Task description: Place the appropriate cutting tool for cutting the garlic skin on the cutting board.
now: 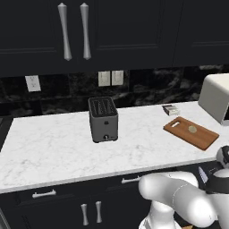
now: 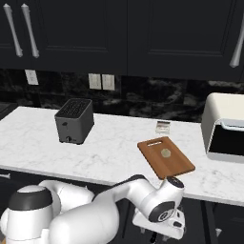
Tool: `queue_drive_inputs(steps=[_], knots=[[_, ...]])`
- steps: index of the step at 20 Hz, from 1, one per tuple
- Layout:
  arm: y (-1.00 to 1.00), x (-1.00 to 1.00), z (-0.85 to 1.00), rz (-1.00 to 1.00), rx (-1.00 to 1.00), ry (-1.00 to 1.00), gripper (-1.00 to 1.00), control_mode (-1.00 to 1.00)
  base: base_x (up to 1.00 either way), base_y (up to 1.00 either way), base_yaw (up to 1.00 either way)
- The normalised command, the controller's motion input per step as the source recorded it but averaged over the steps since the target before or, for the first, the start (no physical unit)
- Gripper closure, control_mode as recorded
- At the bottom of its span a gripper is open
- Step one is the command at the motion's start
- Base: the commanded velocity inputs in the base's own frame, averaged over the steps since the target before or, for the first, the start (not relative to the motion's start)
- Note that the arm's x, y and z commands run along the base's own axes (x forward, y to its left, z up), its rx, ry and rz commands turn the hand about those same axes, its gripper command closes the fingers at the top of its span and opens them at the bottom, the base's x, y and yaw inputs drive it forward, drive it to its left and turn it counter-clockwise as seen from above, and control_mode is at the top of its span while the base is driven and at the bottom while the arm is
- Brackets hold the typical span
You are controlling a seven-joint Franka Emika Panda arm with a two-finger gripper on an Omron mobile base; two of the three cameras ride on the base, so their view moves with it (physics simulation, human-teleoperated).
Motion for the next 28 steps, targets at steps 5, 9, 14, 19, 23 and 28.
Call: queue_drive_inputs(steps=[5,9,14,19,23,28], knots=[[-0.01,0.13,-0.22,-0.06,-0.02,-0.09,-1.00,-1.00,0.00,0.00,0.00],[-0.13,0.07,-0.03,-0.04,0.00,-0.01,-1.00,-1.00,0.00,0.00,0.00],[-0.02,0.17,-0.11,0.00,-0.02,-0.01,-1.00,-1.00,0.00,0.00,0.00],[0.03,0.43,-0.10,-0.01,-0.06,0.00,-1.00,-1.00,0.00,0.00,0.00],[0.15,0.23,-0.38,0.00,-0.06,0.02,-1.00,-1.00,0.00,0.00,0.00],[0.08,0.00,-0.54,0.00,-0.02,0.04,-1.00,-1.00,0.00,0.00,0.00]])
